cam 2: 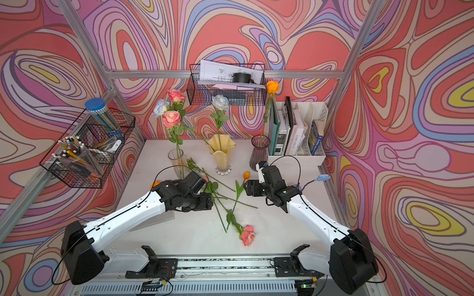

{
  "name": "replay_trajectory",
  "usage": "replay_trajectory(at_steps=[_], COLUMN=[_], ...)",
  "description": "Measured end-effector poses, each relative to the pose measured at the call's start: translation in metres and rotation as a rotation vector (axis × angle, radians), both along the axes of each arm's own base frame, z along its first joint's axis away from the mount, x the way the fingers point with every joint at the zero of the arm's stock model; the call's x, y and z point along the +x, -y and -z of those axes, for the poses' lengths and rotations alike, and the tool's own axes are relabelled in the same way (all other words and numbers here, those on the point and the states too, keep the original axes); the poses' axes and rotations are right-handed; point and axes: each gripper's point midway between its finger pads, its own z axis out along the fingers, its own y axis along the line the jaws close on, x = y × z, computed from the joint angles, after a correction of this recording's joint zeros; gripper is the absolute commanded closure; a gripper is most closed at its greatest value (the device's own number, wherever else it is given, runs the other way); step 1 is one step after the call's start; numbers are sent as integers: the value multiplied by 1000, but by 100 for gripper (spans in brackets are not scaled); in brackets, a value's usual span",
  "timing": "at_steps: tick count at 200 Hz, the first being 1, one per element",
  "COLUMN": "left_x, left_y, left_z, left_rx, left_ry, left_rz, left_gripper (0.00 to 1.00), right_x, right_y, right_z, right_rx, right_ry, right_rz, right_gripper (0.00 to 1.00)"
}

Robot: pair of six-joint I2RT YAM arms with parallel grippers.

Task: Arrange the flowers in different vases according to their colors
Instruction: Pick up the flower at the center of the board.

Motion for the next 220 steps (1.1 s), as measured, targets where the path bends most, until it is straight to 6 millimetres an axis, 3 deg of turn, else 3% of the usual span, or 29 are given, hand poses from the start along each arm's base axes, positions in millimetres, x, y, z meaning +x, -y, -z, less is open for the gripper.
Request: replay_trajectory(at_steps=[50,106,165,181,220], left_x=[-1,7,19,21,22], left_y=[21,35,46,49,50], left_z=[44,83,98,102,114], left_rx=[-23,16,40,46,70], left_ry=[-128,-217,-239,-245,-268], left_rz=[-49,-70,-73,-73,-73], left_gripper=[29,45,52,59,65], right_x=[0,0,-1,-2,-5], right_y=[0,1,1,2,3], right_z=[0,-4,-6,-6,-7], right_rx=[-1,2,-2,-5,-10], right_ry=[1,12,23,27,37], right_rz=[0,2,-6,-10,-16], right_gripper=[18,18,18,18,18])
